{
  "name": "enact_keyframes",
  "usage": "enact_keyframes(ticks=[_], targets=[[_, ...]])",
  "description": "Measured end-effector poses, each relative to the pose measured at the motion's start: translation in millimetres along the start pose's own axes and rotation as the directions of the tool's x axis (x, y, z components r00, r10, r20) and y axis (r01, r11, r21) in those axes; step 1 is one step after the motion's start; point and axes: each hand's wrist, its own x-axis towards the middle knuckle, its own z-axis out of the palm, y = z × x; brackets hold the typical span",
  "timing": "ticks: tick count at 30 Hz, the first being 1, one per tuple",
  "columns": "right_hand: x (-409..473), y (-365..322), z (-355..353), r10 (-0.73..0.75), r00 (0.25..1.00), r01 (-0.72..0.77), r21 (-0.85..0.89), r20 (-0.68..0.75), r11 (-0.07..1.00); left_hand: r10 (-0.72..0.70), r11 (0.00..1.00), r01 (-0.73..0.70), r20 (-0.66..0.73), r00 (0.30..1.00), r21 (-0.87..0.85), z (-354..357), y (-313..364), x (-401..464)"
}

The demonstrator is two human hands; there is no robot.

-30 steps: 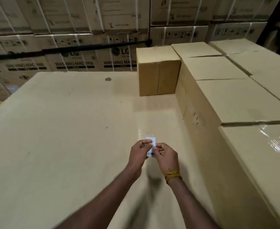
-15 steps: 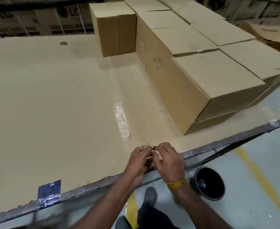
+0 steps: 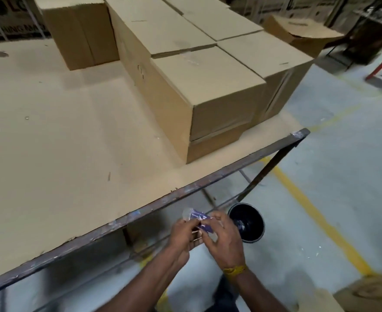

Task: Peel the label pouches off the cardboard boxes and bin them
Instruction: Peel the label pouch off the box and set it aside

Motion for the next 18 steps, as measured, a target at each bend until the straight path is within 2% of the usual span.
enact_keyframes(ticks=[2, 4, 5, 7, 8, 9, 10, 13, 16, 18], targets=[[-9.2, 31.7, -8.4, 0.186, 0.982, -0.184, 0.128, -0.007, 0.975, -0.045, 0.999, 0.045, -0.020, 0.999, 0.018, 28.4, -17.9, 15.7], [-18.6, 70.5, -10.4, 0.436, 0.900, -0.418, 0.303, 0.009, 0.856, -0.088, 0.995, 0.090, -0.047, 0.995, 0.051, 58.4, -36.6, 32.7], [-23.0, 89.1, -11.2, 0.592, 0.803, -0.560, 0.428, 0.070, 0.709, -0.108, 0.991, 0.113, -0.070, 0.992, 0.068, 73.0, -46.6, 42.0], [-25.5, 122.5, -16.6, 0.803, 0.510, -0.757, 0.605, 0.309, 0.248, -0.139, 0.985, 0.150, -0.115, 0.984, 0.090, 101.3, -68.5, 62.9], [-27.0, 138.4, -19.5, 0.807, 0.366, -0.784, 0.621, 0.463, -0.001, -0.153, 0.981, 0.167, -0.134, 0.979, 0.100, 115.5, -80.1, 73.6], [-26.8, 153.5, -21.8, 0.770, 0.267, -0.770, 0.609, 0.580, -0.191, -0.171, 0.976, 0.188, -0.151, 0.973, 0.106, 130.0, -90.4, 84.0], [-25.7, 170.2, -24.4, 0.741, 0.206, -0.749, 0.590, 0.639, -0.300, -0.194, 0.971, 0.213, -0.165, 0.967, 0.106, 144.7, -101.4, 96.2], [-21.7, 226.3, -18.9, 0.725, 0.113, -0.695, 0.575, 0.680, -0.431, -0.261, 0.955, 0.282, -0.194, 0.946, 0.095, 186.3, -133.9, 140.8], [-14.2, 290.8, -1.5, 0.739, 0.052, -0.669, 0.573, 0.671, -0.473, -0.290, 0.942, 0.318, -0.217, 0.932, 0.108, 220.0, -165.8, 195.8], [-7.7, 335.4, 13.9, 0.750, 0.037, -0.627, 0.600, 0.660, -0.497, -0.307, 0.935, 0.336, -0.212, 0.928, 0.114, 238.5, -186.8, 237.1]])
